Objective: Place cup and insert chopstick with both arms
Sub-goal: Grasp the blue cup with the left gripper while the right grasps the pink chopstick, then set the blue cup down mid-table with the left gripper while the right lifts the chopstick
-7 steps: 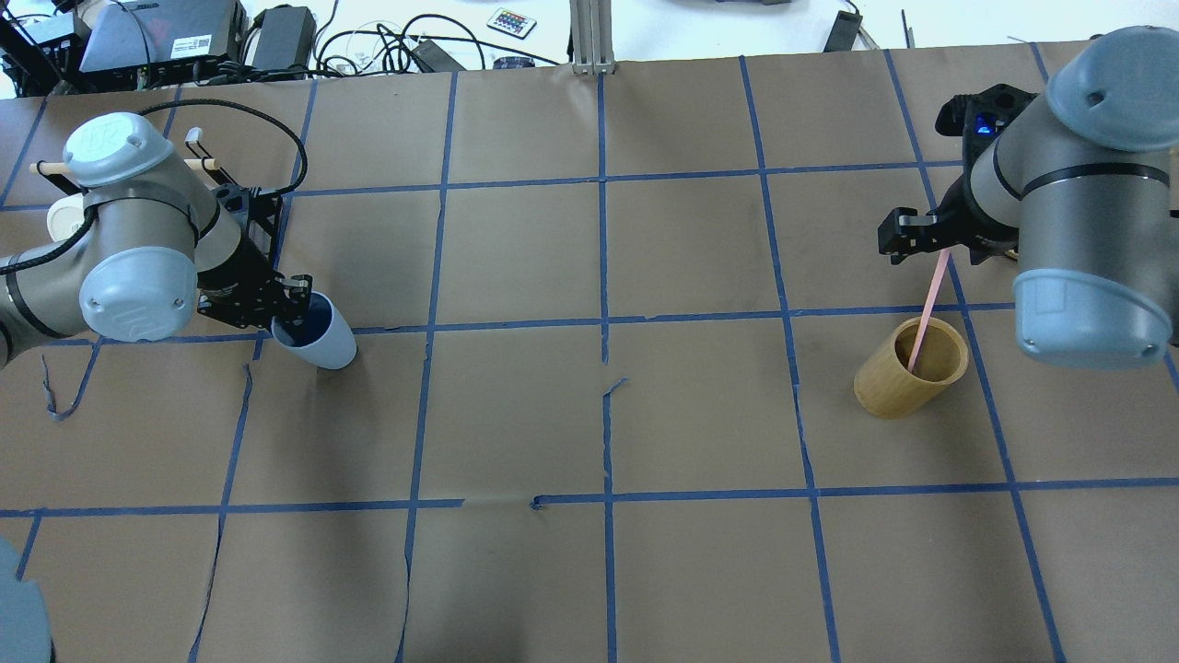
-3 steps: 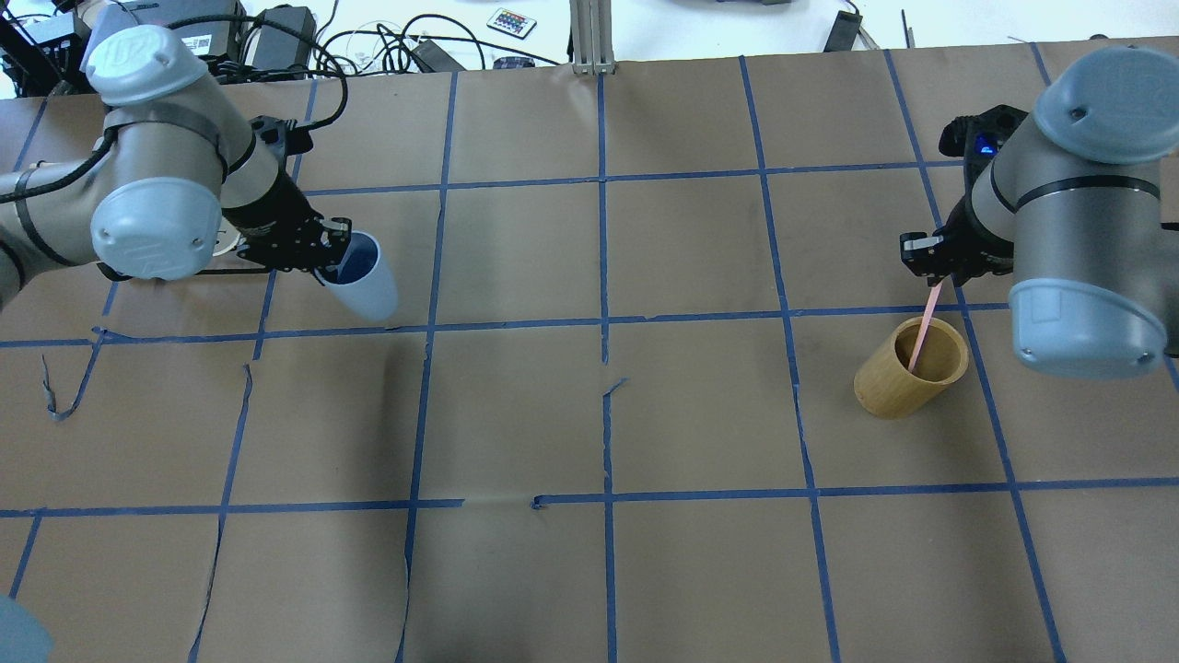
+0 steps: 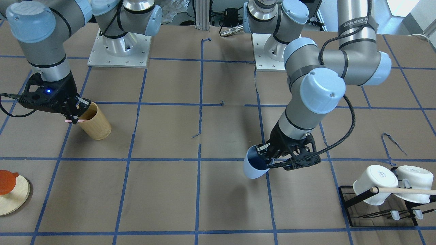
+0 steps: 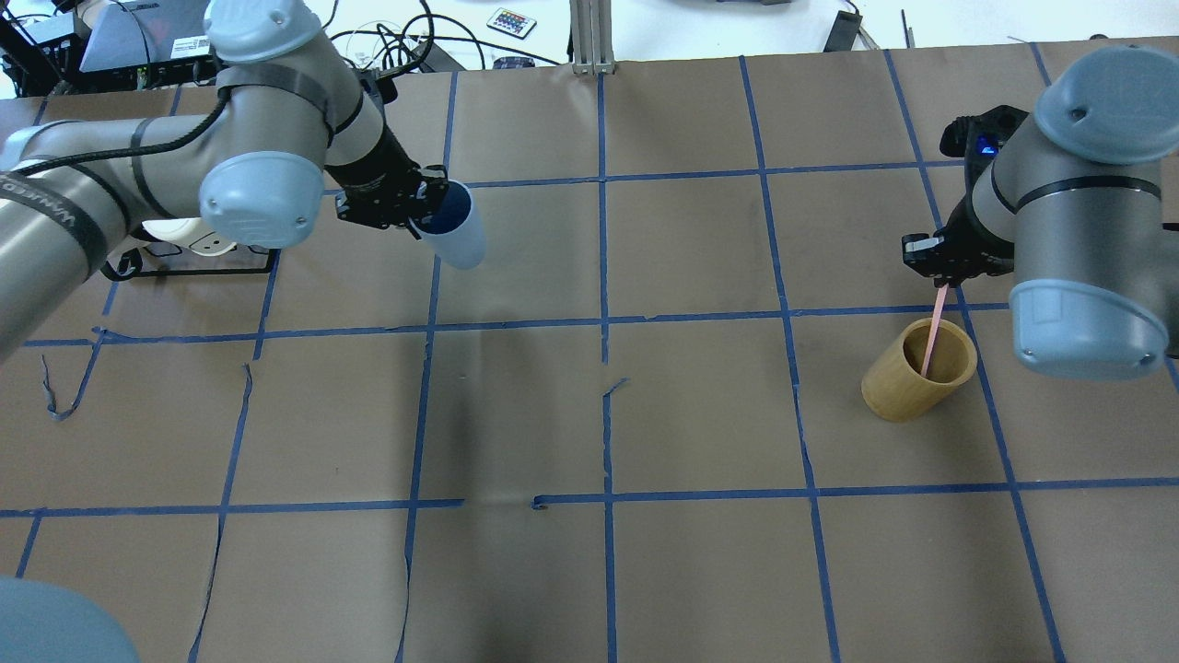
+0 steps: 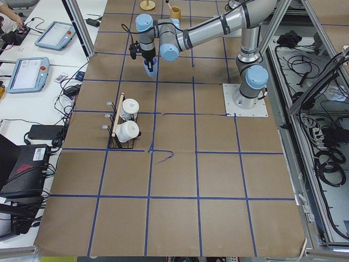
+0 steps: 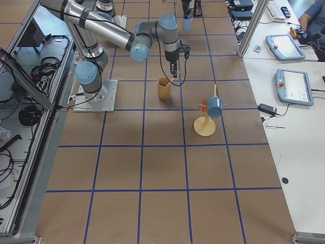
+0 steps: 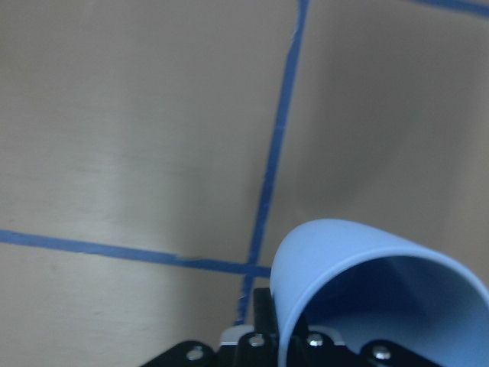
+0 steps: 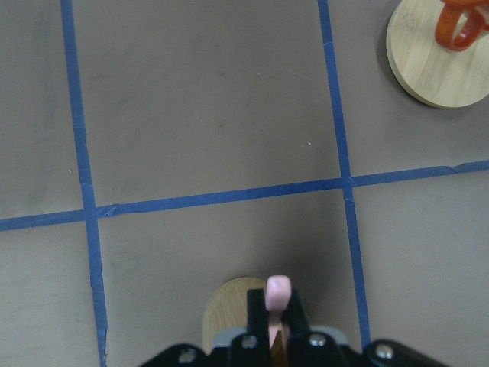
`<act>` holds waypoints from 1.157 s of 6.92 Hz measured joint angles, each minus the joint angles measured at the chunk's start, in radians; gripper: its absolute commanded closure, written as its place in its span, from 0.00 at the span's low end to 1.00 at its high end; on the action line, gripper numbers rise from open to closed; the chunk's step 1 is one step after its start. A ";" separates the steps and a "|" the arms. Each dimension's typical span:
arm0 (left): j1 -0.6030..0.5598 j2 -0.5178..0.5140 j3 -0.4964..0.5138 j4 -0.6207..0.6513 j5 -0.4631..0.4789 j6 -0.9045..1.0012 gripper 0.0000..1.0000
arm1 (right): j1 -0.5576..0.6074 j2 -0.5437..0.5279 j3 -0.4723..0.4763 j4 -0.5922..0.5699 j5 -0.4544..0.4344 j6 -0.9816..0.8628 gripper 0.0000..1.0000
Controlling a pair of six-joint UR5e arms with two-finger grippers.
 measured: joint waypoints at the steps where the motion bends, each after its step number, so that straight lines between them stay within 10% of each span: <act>1: -0.051 -0.031 0.017 0.031 0.003 -0.077 1.00 | 0.000 -0.002 -0.002 0.003 0.002 0.000 0.99; 8: -0.207 -0.221 0.119 0.199 0.057 -0.287 1.00 | 0.002 -0.005 -0.268 0.342 0.011 0.017 1.00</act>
